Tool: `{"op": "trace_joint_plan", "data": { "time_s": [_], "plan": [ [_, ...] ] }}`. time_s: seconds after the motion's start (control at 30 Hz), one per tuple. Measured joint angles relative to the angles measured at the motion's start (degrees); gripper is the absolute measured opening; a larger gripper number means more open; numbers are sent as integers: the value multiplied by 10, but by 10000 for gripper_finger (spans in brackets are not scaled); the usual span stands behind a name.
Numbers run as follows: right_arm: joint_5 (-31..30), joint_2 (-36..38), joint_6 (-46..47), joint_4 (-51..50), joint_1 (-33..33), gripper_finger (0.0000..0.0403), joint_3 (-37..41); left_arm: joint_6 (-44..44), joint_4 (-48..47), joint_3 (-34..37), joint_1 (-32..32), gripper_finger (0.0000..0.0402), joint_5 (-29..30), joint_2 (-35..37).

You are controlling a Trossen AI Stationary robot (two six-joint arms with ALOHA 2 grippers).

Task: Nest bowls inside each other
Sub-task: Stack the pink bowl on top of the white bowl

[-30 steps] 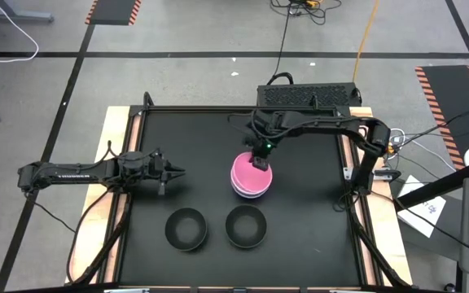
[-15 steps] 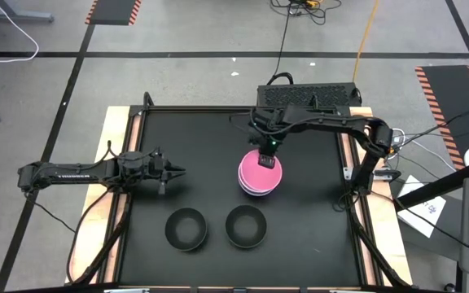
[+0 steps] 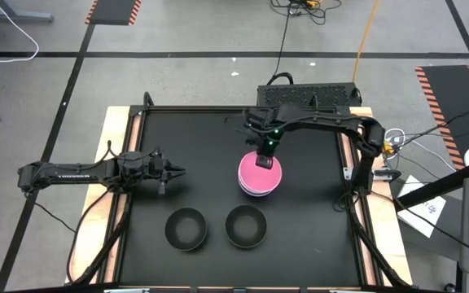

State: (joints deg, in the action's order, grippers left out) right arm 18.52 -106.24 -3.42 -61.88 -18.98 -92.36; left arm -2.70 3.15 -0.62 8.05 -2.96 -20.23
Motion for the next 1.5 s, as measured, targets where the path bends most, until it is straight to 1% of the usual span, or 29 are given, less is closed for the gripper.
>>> {"op": "trace_joint_plan", "data": {
  "time_s": [0.17,0.57,0.97,1.37,1.5],
  "plan": [
    [-5,-31,-3,-25,5,4,-22,0,-5,0,0,56,0,0],
    [-5,-35,-2,-50,6,4,-29,-3,-14,0,0,56,-1,0],
    [-5,-37,0,-31,7,4,-29,-5,-17,0,0,56,-1,0],
    [-5,-38,1,-48,7,4,-29,-6,-17,0,0,56,-2,0],
    [2,-56,2,-41,7,4,-29,-6,-17,0,0,56,-2,0]
  ]
}}
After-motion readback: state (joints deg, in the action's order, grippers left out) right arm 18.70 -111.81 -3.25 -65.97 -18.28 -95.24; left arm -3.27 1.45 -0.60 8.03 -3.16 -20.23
